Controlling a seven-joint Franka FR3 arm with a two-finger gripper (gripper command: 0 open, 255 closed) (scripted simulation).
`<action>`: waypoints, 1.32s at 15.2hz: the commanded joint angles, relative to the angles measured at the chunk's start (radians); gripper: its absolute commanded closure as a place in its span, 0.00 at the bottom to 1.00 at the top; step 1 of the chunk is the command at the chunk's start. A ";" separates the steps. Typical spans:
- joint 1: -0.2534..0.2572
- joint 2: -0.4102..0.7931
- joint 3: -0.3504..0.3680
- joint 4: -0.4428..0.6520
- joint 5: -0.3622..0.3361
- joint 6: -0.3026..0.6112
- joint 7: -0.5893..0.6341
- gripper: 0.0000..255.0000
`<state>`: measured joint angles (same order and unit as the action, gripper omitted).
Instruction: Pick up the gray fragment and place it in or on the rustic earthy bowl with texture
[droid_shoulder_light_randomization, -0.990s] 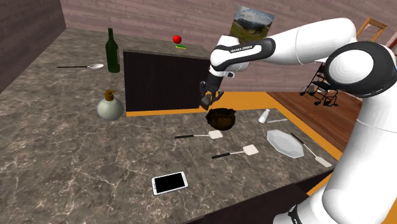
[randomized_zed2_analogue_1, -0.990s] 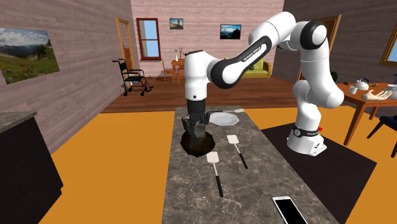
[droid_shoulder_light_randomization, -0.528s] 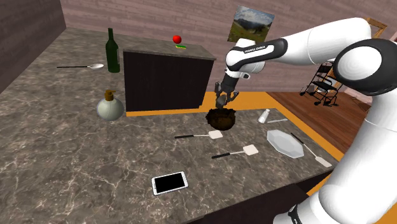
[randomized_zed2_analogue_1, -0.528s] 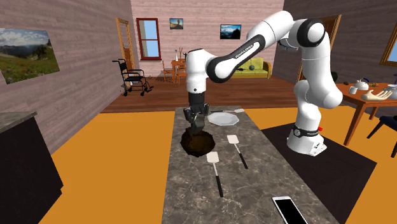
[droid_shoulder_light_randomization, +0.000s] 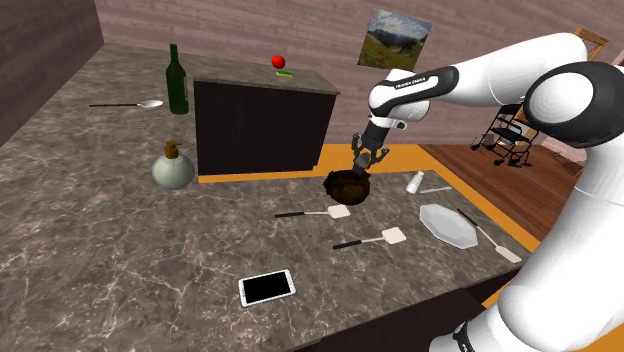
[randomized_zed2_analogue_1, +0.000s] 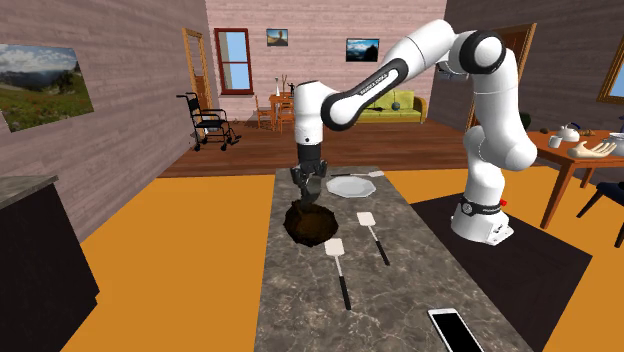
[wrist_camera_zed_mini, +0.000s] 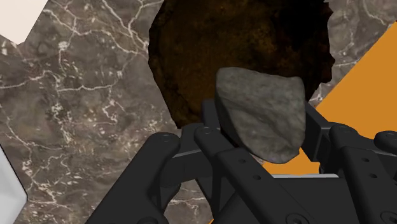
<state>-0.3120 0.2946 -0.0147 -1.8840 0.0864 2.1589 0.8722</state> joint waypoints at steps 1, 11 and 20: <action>0.000 0.012 0.000 -0.011 0.002 0.024 -0.003 1.00; -0.001 0.075 0.003 -0.044 0.009 0.120 -0.012 1.00; -0.001 0.075 0.003 -0.044 0.009 0.120 -0.012 0.00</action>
<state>-0.3130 0.3700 -0.0119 -1.9284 0.0949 2.2788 0.8597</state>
